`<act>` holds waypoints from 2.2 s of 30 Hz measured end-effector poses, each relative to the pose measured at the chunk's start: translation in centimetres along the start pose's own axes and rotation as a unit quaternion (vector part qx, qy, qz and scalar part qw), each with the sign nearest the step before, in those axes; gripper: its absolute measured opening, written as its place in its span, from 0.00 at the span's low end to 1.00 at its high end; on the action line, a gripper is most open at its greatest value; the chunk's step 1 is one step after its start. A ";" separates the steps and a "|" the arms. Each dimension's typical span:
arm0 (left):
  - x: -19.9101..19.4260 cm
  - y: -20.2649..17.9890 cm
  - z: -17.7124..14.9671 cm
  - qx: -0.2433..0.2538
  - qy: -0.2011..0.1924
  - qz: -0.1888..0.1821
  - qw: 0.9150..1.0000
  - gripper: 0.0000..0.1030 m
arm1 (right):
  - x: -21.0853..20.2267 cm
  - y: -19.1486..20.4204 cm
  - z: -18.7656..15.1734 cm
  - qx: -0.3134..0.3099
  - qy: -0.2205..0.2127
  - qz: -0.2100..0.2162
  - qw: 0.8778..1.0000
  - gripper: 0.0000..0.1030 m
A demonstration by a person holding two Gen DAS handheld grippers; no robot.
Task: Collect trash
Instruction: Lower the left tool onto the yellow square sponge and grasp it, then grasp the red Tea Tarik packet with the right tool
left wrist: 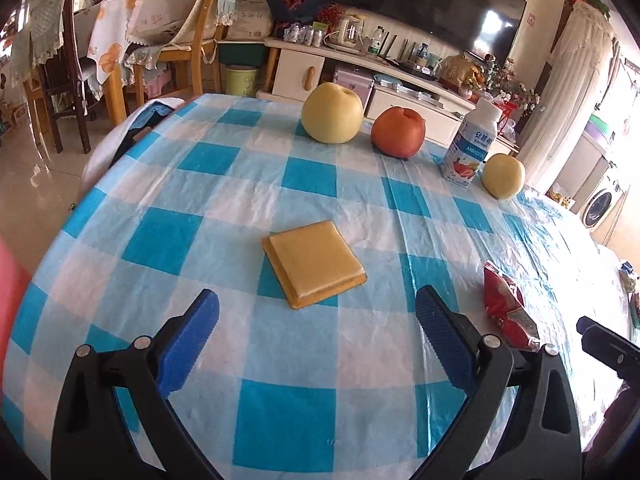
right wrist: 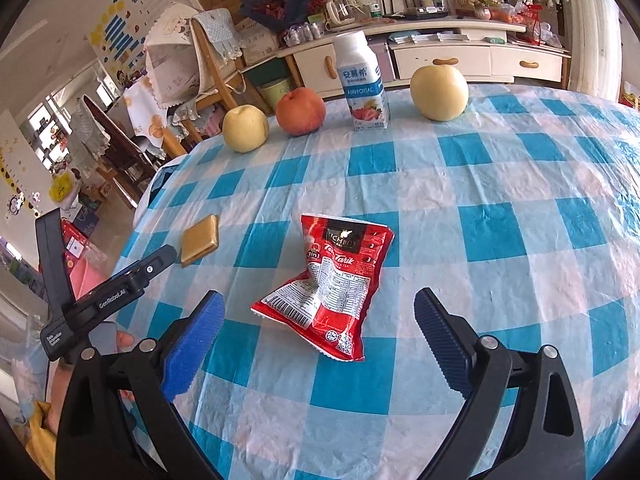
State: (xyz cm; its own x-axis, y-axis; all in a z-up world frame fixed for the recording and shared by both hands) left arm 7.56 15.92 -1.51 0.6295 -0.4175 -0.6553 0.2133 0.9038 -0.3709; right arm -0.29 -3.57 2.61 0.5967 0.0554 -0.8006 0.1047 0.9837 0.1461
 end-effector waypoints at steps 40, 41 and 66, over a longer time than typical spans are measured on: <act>6.1 -1.1 1.1 0.041 0.048 0.061 0.996 0.63 | 7.2 0.5 0.5 -0.036 0.006 -0.043 0.998 0.81; 6.1 -1.1 1.1 0.040 0.047 0.056 0.996 0.59 | 7.4 0.6 0.5 -0.045 0.005 -0.047 0.998 0.80; 3.2 -2.0 0.9 0.025 0.031 -0.033 0.999 0.57 | 6.8 1.2 0.5 -0.070 -0.013 -0.066 0.995 0.49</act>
State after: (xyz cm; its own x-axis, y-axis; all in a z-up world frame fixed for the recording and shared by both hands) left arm 9.80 12.91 -2.27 0.5654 -0.4800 -0.6708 0.2909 0.8770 -0.3824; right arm 4.33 -2.10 -2.38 0.6063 -0.0783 -0.7914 0.0728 0.9964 -0.0428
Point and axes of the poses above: each gripper's, at about its wrist camera, not at the fingertips, and x roughly the way its jaws point, y to its left, z to its top, the point moved 7 cm from there along x, roughly the way its jaws point, and after that the axes turned 14 degrees about -z, right-handed, at the moved point
